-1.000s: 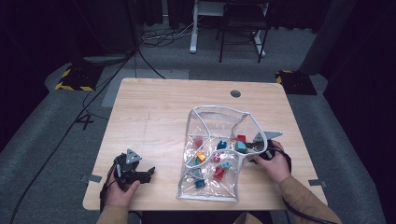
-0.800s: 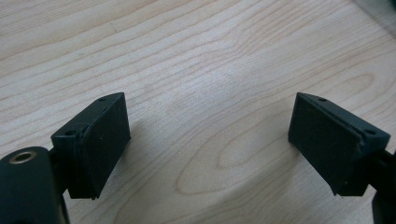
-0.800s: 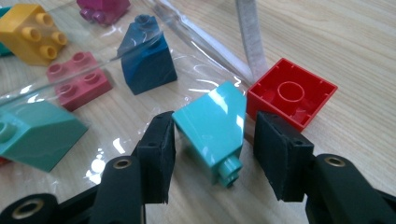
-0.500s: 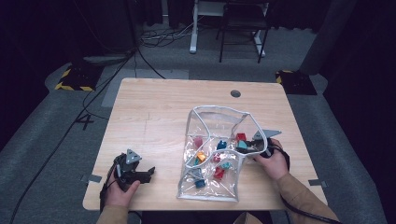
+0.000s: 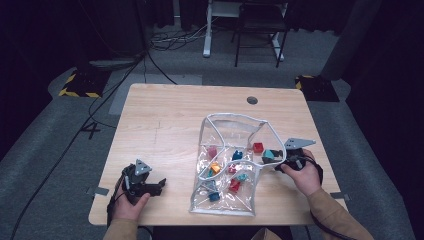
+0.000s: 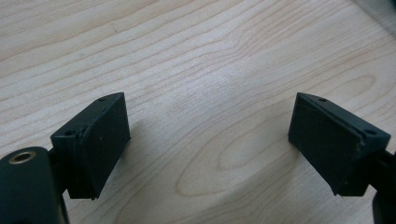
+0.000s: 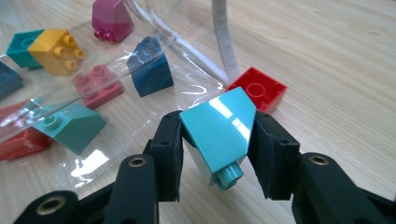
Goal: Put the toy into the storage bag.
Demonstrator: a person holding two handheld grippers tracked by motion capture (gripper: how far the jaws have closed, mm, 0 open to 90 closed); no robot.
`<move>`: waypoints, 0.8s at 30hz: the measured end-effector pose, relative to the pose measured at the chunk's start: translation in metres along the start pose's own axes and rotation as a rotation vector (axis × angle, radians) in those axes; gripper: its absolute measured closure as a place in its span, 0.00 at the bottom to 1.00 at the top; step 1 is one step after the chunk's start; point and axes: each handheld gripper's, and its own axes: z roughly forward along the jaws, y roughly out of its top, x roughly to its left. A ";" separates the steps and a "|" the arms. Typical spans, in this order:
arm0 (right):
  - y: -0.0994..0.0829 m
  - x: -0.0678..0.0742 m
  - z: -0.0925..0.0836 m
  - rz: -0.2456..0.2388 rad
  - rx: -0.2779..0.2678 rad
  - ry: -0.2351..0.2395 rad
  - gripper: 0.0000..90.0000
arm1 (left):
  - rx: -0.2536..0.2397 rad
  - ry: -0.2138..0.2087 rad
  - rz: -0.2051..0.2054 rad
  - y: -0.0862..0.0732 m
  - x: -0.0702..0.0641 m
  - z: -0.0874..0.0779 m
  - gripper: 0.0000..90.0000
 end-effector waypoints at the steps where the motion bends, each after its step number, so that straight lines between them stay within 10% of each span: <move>1: 0.001 0.000 -0.003 0.000 -0.001 -0.005 0.64 | 0.003 0.000 0.001 0.000 0.000 0.000 0.14; 24: 0.046 0.000 -0.078 0.009 -0.045 -0.063 0.64 | 0.003 0.001 0.002 0.000 0.000 0.000 0.14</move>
